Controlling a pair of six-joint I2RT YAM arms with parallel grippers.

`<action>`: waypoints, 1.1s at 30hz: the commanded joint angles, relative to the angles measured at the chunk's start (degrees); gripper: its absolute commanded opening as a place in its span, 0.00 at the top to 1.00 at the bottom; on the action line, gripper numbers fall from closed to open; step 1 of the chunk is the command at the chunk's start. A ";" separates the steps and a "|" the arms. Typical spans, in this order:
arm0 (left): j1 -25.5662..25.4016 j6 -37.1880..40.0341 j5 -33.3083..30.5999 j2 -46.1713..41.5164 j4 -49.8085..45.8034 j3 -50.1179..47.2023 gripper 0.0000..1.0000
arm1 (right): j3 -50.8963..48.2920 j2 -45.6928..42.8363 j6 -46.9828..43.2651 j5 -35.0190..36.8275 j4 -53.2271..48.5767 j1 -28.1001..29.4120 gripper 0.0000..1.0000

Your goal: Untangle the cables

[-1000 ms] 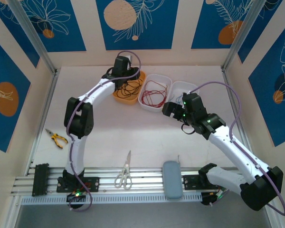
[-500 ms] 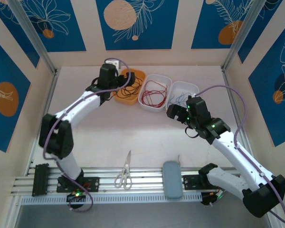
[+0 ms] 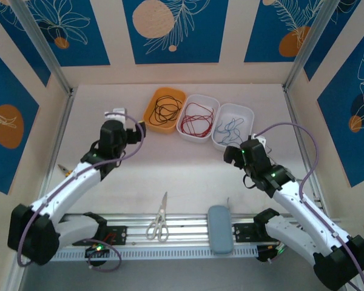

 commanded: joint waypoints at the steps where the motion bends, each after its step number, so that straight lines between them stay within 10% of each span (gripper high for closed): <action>1: 0.51 2.52 -4.33 -6.25 -0.64 -4.82 0.00 | -3.03 -2.19 -4.74 5.63 5.59 -0.32 0.01; 18: 10.79 3.23 -1.63 -14.77 -4.31 -15.08 0.00 | -14.87 -5.55 -19.57 7.72 25.83 -2.24 0.01; 33: 22.38 15.21 15.01 -2.71 31.62 -27.74 0.00 | -17.41 -5.77 -28.11 3.55 32.50 -4.64 0.01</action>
